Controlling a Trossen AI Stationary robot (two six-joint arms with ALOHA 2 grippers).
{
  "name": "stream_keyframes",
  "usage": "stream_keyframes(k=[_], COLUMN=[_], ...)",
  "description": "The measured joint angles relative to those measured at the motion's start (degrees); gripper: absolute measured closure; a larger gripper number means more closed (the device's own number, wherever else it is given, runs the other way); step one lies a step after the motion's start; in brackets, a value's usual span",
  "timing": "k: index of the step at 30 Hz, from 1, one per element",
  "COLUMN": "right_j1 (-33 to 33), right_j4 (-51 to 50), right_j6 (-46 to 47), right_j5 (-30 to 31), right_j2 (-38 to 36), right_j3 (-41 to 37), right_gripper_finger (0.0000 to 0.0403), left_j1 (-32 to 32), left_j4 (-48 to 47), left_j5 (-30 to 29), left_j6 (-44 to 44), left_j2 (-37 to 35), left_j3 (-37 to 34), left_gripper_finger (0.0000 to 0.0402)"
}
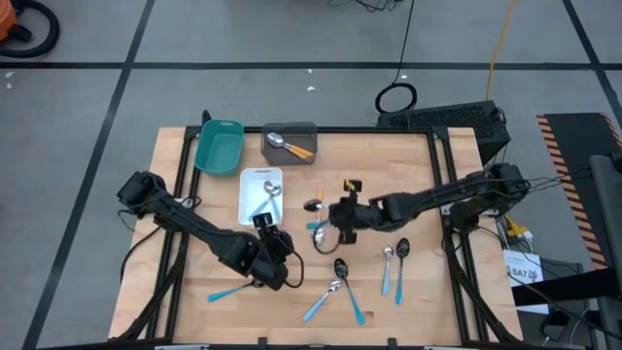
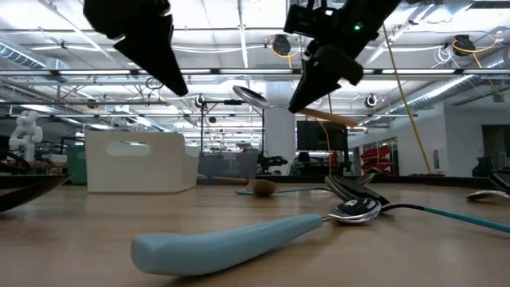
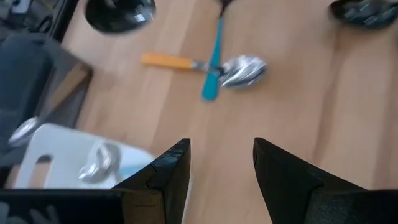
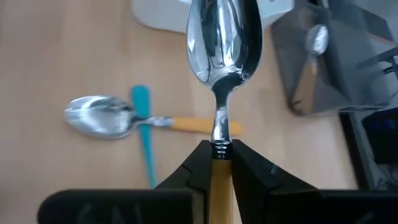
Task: Sort silverware by color (type)
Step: Put the right orange spoon into the black bin
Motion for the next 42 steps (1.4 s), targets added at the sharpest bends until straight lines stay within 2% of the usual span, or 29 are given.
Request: stream_keyframes(k=[4, 10, 15, 19, 25, 33, 38, 42], right_j1=[-3.2, -7.1, -10.1, -13.3, -18.0, -24.8, -30.1, -33.1], right_j4=[0.0, 0.1, 3.2, 8.6, 5.7, 3.2, 5.2, 12.6], right_j6=[-2.6, -6.0, -9.2, -11.5, -11.4, -12.5, -9.8, -6.9], right_j5=[-1.1, -6.2, -10.8, -15.6, -16.7, -21.2, -28.3, -34.2], right_j2=[0.0, 0.0, -0.1, -0.1, 0.8, 1.6, 1.6, 3.5], right_j3=[1.6, 4.7, 6.6, 7.2, 13.9, 20.9, 21.0, 21.0], right_gripper_finger=[0.0366, 0.0366, 0.0366, 0.0366, 0.0366, 0.0366, 0.0366, 0.0366], left_j1=[-0.7, -0.5, -0.8, -2.8, -3.6, -2.7, -2.3, -2.3], left_j4=[-0.1, 7.2, 17.2, 28.0, 39.0, 40.9, 42.0, 42.9], left_j5=[-4.2, -10.7, -10.2, -10.2, -10.3, -10.2, -10.2, -10.1], left_j6=[1.4, 4.0, 6.9, 14.4, 20.5, 21.7, 23.5, 25.7], left_j2=[0.0, -1.2, -6.8, -12.3, -18.4, -19.3, -19.3, -19.3], left_j3=[-1.1, -10.9, -17.4, -21.3, -28.0, -29.7, -29.6, -29.6], left_gripper_finger=[0.0227, 0.0227, 0.0227, 0.0227, 0.0227, 0.0227, 0.0227, 0.0227])
